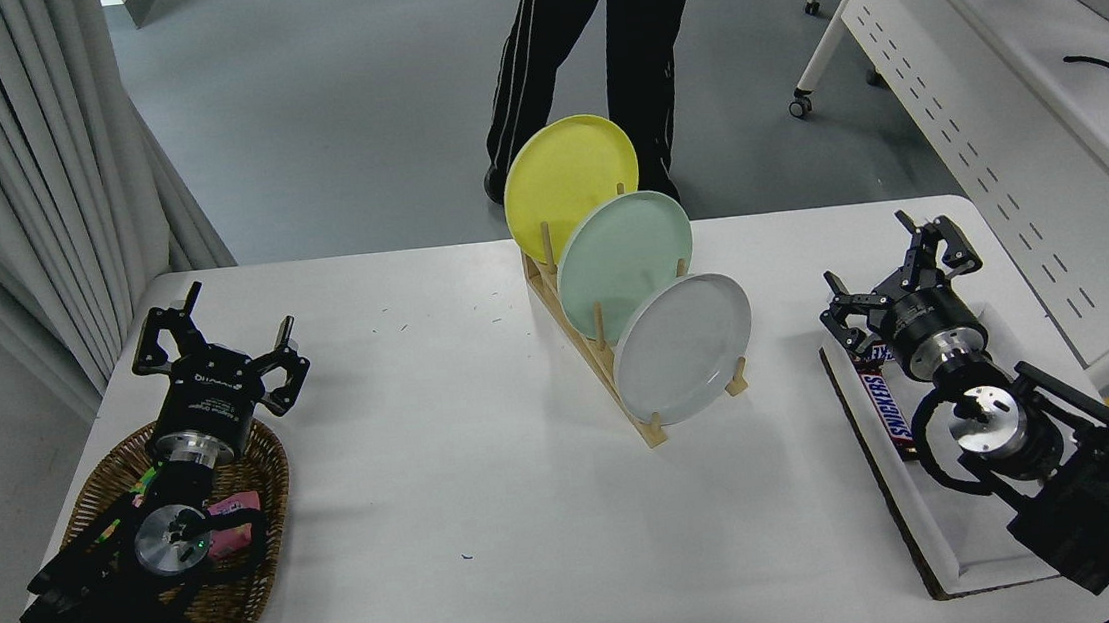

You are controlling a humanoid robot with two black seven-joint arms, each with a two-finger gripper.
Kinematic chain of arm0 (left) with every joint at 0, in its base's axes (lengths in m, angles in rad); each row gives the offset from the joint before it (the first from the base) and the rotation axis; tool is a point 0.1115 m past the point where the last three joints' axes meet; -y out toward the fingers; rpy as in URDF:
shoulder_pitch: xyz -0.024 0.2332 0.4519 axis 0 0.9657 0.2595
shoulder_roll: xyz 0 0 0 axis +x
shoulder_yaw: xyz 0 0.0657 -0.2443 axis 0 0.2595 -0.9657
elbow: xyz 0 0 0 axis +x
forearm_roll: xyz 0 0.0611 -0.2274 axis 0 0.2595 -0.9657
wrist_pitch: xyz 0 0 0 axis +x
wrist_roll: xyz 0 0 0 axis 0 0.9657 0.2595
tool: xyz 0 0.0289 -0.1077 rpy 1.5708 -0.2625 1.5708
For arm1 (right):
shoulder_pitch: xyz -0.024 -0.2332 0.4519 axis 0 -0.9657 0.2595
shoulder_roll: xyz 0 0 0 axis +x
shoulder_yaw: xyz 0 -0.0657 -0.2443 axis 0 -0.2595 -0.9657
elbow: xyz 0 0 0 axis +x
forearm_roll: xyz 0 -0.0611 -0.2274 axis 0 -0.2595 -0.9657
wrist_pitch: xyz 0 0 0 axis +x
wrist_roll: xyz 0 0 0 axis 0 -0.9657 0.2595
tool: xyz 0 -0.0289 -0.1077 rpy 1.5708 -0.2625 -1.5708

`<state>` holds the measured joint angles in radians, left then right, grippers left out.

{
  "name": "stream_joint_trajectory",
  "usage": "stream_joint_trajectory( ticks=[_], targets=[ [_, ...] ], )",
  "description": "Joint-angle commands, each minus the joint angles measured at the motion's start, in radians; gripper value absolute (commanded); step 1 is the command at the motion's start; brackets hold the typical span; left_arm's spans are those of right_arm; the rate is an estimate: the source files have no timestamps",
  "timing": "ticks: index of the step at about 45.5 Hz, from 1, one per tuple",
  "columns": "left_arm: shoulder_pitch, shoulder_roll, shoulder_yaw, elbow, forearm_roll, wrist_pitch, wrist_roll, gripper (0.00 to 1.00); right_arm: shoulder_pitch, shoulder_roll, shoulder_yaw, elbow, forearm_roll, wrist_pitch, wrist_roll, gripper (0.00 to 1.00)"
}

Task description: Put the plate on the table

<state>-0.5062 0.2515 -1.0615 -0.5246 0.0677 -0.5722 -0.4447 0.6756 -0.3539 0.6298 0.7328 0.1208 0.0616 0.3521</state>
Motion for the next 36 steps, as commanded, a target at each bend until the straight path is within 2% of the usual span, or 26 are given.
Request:
stream_joint_trajectory(
  ticks=[1, 12, 20, 26, 36],
  targets=[
    [0.000, 0.000, 0.000, 0.000, 0.000, 0.000, 0.001, 1.00, 0.094, -0.100, -0.254, 0.034, 0.016, -0.003, -0.001, 1.00],
    [0.000, 0.000, 0.000, 0.000, 0.000, 0.000, 0.000, 1.00, 0.139, -0.272, -0.390, 0.259, 0.016, 0.003, -0.004, 1.00],
    [0.000, 0.000, 0.000, 0.000, 0.000, 0.000, 0.000, 1.00, 0.238, -0.410, -0.607, 0.427, 0.016, 0.053, -0.002, 1.00],
    [0.000, 0.000, 0.000, 0.000, 0.000, 0.000, 0.000, 1.00, 0.326, -0.427, -0.733, 0.461, 0.017, 0.057, -0.002, 1.00],
    [0.000, 0.000, 0.000, 0.000, 0.000, 0.000, 0.000, 1.00, 0.383, -0.429, -0.771, 0.500, 0.077, 0.081, -0.005, 1.00]
  ],
)
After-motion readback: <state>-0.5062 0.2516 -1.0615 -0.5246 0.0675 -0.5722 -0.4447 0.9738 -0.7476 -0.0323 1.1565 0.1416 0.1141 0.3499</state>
